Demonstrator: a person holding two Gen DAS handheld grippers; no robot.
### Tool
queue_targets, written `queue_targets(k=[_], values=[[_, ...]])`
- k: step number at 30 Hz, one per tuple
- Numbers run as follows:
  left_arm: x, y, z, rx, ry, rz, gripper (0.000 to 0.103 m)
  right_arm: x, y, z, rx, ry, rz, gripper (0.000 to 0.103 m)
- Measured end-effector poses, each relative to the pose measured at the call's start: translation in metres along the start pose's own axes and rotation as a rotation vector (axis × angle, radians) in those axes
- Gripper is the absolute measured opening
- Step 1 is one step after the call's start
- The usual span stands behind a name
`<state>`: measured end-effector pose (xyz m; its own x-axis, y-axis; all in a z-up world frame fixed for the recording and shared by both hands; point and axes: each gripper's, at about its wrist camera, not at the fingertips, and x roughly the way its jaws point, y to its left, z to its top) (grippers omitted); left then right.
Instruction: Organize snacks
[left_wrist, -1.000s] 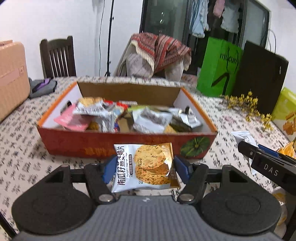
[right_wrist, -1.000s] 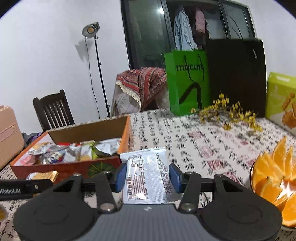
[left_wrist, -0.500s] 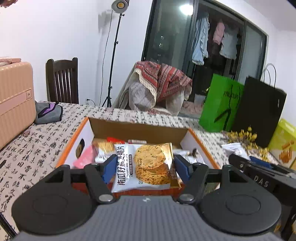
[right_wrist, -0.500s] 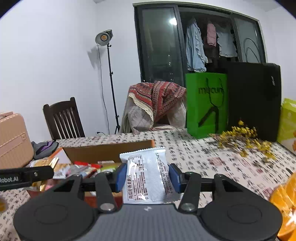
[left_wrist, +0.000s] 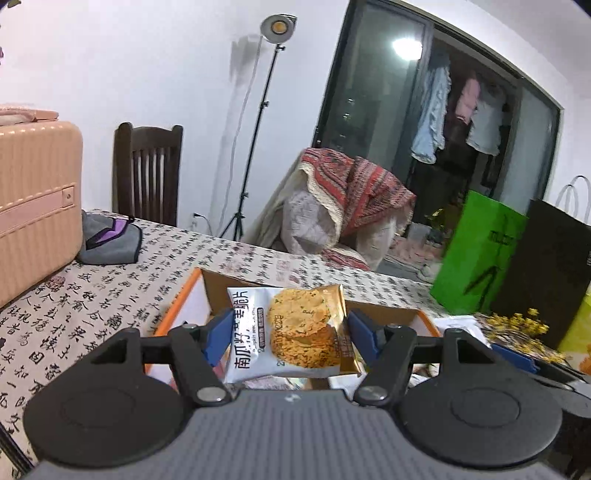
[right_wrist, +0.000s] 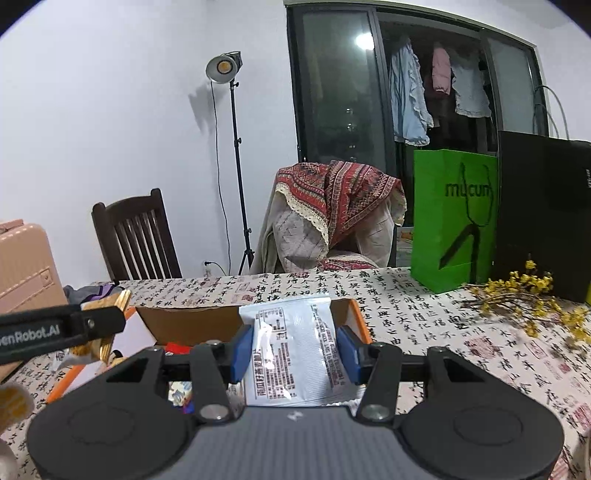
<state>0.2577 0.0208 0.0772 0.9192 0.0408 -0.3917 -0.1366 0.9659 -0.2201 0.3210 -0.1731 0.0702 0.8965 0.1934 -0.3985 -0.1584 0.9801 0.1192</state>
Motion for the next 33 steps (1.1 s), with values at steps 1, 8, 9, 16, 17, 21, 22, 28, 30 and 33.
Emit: queue_targets(k=[1, 8, 9, 16, 17, 21, 22, 28, 30, 33], values=[[0.005, 0.002, 0.000, 0.001, -0.004, 0.009, 0.068, 0.005, 0.000, 0.000, -0.001, 0.002, 0.000, 0.049], [0.025, 0.018, -0.013, 0.029, -0.025, 0.061, 0.068, 0.022, -0.002, -0.017, -0.012, -0.065, 0.035, 0.049], [0.025, 0.019, -0.014, 0.033, -0.029, 0.064, 0.068, 0.023, -0.003, -0.020, -0.022, -0.069, 0.040, 0.049], [0.019, 0.009, -0.021, 0.082, -0.084, 0.076, 0.070, 0.033, -0.003, -0.027, -0.052, -0.021, 0.057, 0.049], [0.018, 0.008, -0.022, 0.089, -0.087, 0.076, 0.072, 0.034, -0.004, -0.028, -0.050, -0.015, 0.058, 0.050], [0.015, 0.006, -0.026, 0.094, -0.109, 0.088, 0.085, 0.033, -0.010, -0.028, -0.029, -0.012, 0.061, 0.059], [0.013, 0.007, -0.026, 0.086, -0.119, 0.088, 0.092, 0.031, -0.011, -0.028, -0.023, -0.015, 0.064, 0.074], [-0.002, 0.012, -0.022, 0.041, -0.192, 0.091, 0.103, 0.027, -0.016, -0.027, -0.001, -0.031, 0.069, 0.103], [-0.004, 0.014, -0.022, 0.025, -0.198, 0.076, 0.103, 0.028, -0.015, -0.027, -0.003, -0.025, 0.074, 0.103], [-0.005, 0.014, -0.020, 0.024, -0.193, 0.066, 0.103, 0.029, -0.014, -0.026, -0.018, -0.018, 0.070, 0.103]])
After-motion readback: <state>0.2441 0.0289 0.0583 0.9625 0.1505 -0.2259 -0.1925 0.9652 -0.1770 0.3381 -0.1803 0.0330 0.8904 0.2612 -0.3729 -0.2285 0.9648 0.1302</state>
